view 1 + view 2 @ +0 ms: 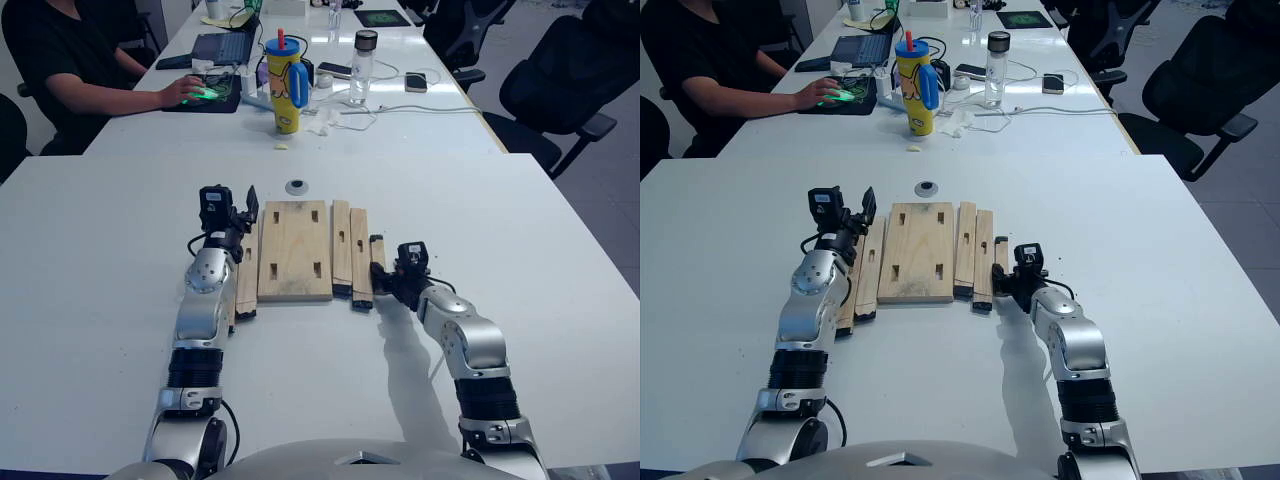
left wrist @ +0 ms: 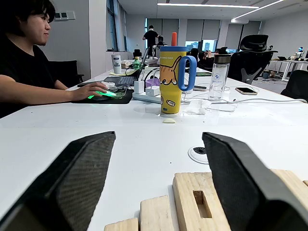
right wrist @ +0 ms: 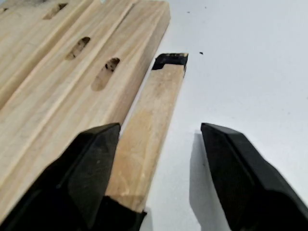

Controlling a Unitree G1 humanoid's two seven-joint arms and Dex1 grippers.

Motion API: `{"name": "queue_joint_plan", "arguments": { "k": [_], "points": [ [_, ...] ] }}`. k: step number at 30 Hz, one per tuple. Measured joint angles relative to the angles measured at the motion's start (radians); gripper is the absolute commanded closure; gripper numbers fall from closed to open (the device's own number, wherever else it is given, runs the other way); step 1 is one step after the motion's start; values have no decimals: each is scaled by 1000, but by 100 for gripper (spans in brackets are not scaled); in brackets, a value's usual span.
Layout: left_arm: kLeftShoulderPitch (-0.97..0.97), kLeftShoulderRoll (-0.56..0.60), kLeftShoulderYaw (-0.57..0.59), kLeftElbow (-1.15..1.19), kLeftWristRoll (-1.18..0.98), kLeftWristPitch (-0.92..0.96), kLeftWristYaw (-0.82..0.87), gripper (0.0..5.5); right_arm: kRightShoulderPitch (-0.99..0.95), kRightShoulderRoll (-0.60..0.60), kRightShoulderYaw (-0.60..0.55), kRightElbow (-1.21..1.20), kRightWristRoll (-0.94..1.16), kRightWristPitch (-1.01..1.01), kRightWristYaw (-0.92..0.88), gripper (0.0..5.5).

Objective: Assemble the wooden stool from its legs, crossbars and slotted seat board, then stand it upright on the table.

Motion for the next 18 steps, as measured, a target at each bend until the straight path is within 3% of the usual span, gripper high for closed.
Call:
{"name": "queue_joint_plan", "arguments": {
  "k": [6,18],
  "points": [
    [0,0,1,0,0,0,0,215,-7,-45,-40,18,-7,-21,-1,239],
    [0,-9,-1,2,0,0,-1,215,-14,9,-42,36,-13,-1,-23,239]
  ]
}}
